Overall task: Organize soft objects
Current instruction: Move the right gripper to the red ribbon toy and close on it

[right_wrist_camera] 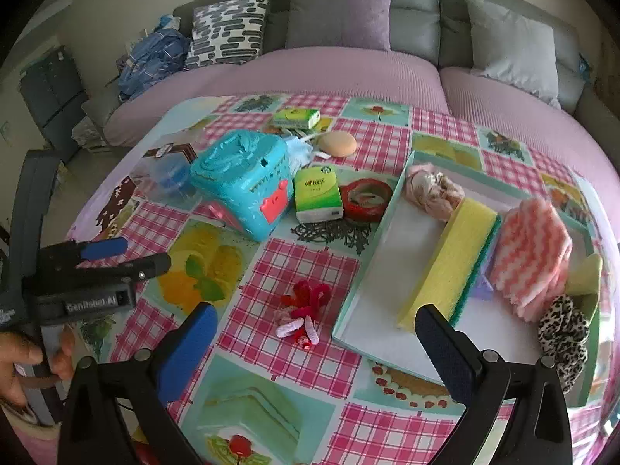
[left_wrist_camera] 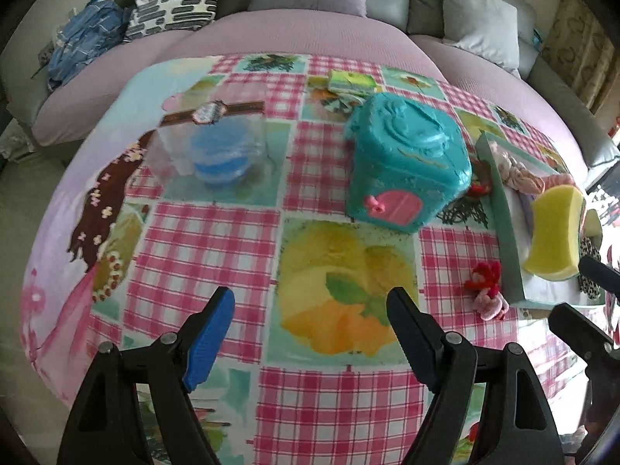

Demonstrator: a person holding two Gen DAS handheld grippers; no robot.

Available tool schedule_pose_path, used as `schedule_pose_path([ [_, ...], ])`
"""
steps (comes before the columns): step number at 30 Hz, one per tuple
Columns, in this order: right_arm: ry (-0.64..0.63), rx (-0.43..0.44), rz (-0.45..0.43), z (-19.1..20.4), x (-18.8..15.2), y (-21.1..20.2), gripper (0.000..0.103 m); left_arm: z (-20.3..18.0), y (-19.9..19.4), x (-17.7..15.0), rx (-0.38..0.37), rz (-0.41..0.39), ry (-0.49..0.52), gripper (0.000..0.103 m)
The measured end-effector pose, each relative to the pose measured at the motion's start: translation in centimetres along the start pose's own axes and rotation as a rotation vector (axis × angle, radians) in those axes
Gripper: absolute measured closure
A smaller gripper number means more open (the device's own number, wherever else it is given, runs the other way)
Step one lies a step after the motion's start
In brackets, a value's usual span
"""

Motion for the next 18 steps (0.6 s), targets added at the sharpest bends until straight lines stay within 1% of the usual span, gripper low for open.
schedule_pose_path([
  [4, 0.014, 0.002, 0.031, -0.2, -0.2, 0.9, 0.0, -0.6, 0.8, -0.4, -0.015, 0.02, 0.007, 0.022],
  [8, -0.012, 0.013, 0.039, 0.5, -0.2, 1.2, 0.001, -0.5, 1.4, -0.6, -0.019, 0.032, 0.002, 0.022],
  [14, -0.024, 0.04, 0.064, 1.6, -0.5, 2.4, 0.017, -0.2, 2.1, -0.9, -0.022, 0.048, -0.005, 0.022],
  [17, -0.03, 0.052, 0.075, 2.0, -0.6, 2.9, 0.028, 0.0, 2.3, -1.0, -0.03, 0.054, -0.007, 0.022],
  [18, -0.032, 0.056, 0.079, 2.1, -0.6, 3.1, 0.034, 0.1, 2.5, -1.1, -0.032, 0.056, -0.009, 0.022],
])
Point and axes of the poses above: each gripper's, at about its wrist camera, not at the fingertips, and y roughly the way its jaws point, z to its left, x to its top, the point moved 3 cm from there along y, roughly the way its jaws point, and after that the axes turned 10 degrees about -y, right-handed, at the moved point
